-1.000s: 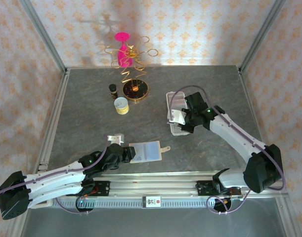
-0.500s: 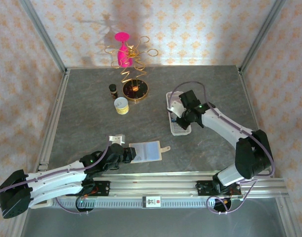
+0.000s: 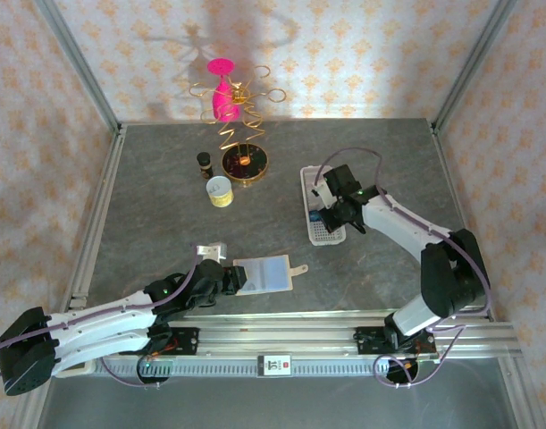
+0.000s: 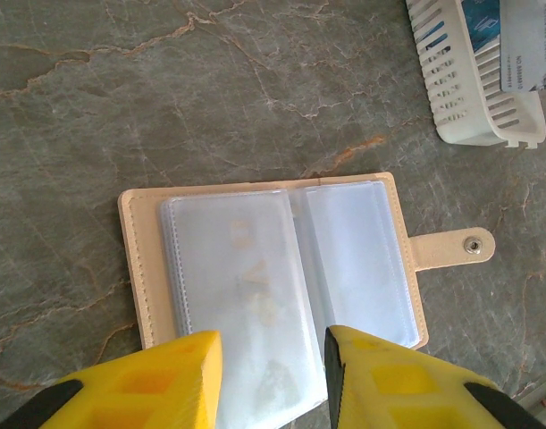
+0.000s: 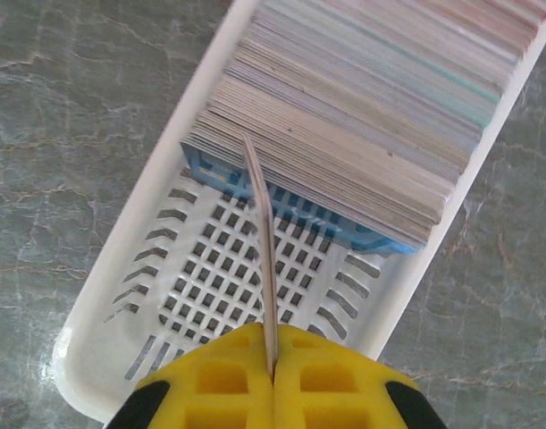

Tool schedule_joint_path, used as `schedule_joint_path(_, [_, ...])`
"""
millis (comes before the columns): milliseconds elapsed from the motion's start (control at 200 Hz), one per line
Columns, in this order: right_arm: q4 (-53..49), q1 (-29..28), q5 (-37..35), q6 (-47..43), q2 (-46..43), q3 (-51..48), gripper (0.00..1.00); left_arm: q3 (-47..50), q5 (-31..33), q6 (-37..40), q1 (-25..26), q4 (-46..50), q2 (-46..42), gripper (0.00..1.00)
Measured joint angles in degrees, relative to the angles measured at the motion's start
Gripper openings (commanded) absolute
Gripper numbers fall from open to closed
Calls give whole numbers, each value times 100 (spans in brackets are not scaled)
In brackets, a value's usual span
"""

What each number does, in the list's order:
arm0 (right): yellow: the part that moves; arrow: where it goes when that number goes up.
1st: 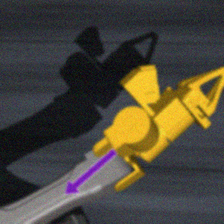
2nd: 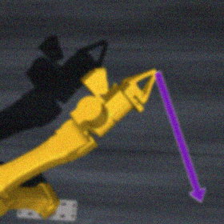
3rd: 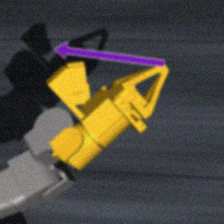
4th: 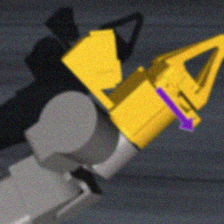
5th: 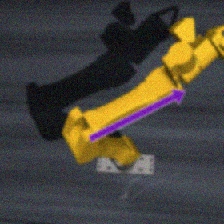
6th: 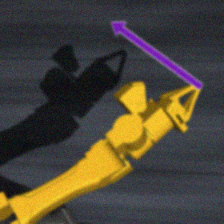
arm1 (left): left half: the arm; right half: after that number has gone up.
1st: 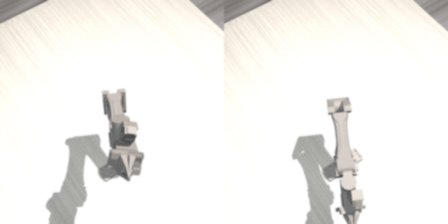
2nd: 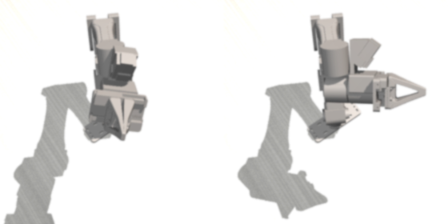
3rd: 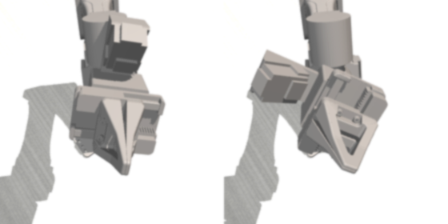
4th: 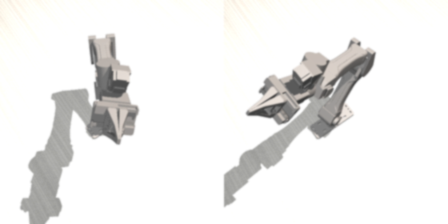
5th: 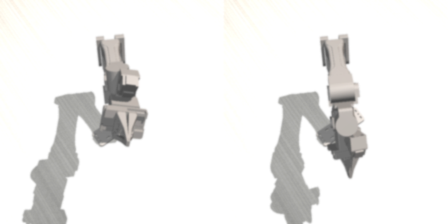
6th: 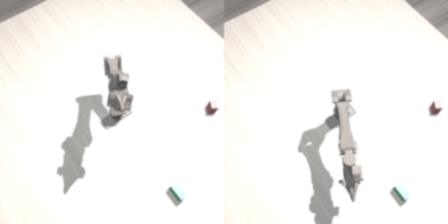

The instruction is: Put the credit cards into the card holder

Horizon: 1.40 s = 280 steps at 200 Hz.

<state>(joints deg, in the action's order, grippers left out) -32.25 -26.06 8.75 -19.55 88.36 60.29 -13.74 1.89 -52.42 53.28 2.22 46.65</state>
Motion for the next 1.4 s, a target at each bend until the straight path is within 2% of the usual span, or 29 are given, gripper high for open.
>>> schedule_joint_path(295, [-50,4,66,697,116,9,0,0,0,0,0,2,0,37])
schedule_joint_path(776, [17,52,238,1237,-501,-485,0,0,-2,-15,0,-4,74,36])
schedule_joint_path(1056, [0,52,101,1534,-398,-496,0,0,-2,-17,0,-2,74,35])
schedule_joint_path(1181, [-2,52,-11,1615,-201,-494,4,0,-2,-17,0,-2,74,35])
schedule_joint_path(1331, [13,63,-131,1733,-85,-494,21,0,-2,-17,0,-4,74,35])
schedule_joint_path(1401, [13,63,-175,1757,-17,-494,24,0,-2,-17,0,-4,74,35])
